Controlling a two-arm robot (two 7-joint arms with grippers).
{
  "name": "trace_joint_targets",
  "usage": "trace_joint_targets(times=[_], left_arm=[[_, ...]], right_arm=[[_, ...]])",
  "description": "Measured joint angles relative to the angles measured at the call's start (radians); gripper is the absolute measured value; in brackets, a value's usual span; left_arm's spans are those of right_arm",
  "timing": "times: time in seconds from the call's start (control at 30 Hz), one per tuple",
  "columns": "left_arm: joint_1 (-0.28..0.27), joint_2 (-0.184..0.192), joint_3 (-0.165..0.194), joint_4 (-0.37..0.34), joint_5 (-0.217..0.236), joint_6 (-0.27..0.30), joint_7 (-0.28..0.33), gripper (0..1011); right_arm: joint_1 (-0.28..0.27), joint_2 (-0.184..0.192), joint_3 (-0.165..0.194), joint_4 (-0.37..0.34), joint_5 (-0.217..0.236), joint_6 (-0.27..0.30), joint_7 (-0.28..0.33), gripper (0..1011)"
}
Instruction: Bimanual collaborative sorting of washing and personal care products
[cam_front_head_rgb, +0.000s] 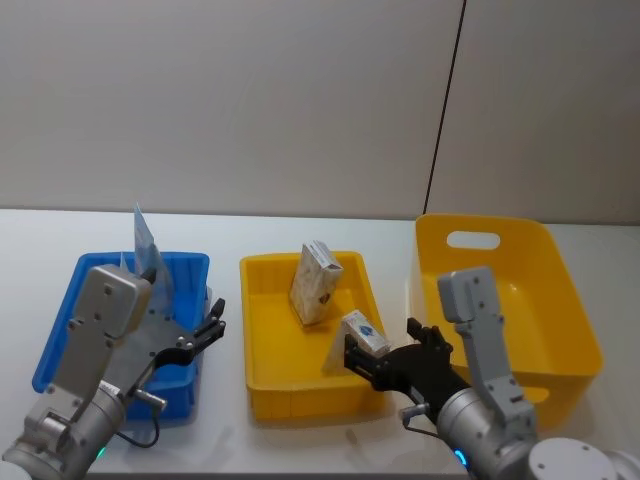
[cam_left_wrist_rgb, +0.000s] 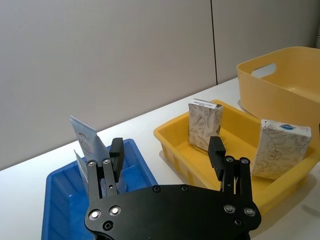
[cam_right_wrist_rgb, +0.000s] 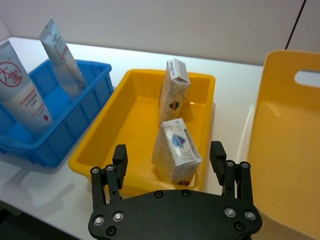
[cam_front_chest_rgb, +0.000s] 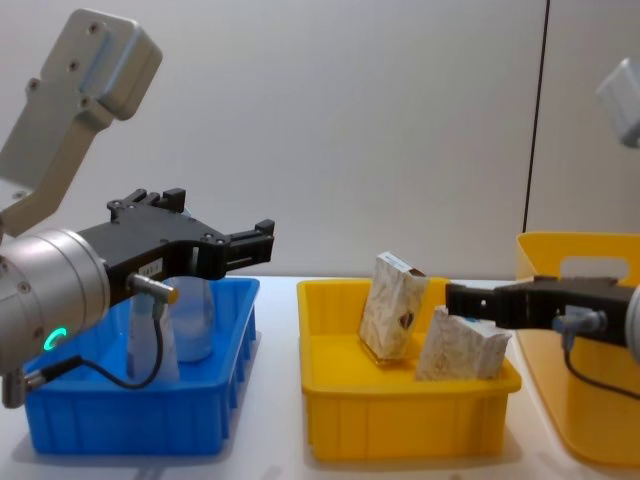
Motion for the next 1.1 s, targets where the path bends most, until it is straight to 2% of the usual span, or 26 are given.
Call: trace_joint_targets(times=[0.23,0.53,0.83,1.1], left_arm=[[0.000,0.000,0.000,0.000,0.000,0.000,0.000,1001],[0.000,0.000,0.000,0.000,0.000,0.000,0.000,1001],[0.000,0.000,0.000,0.000,0.000,0.000,0.000,1001],[0.000,0.000,0.000,0.000,0.000,0.000,0.000,1001]], right_arm=[[0.016,-0.029,-0.005,0.025,-0.006,0.062,-0.023,1005],[0.036,-0.056,0.000,0.057,-0.015,0.107,-0.050,1005],[0.056,-0.070,0.004,0.084,-0.030,0.123,-0.065,1005],[0.083,-0.080,0.006,0.119,-0.034,0.130,-0.054,1005]])
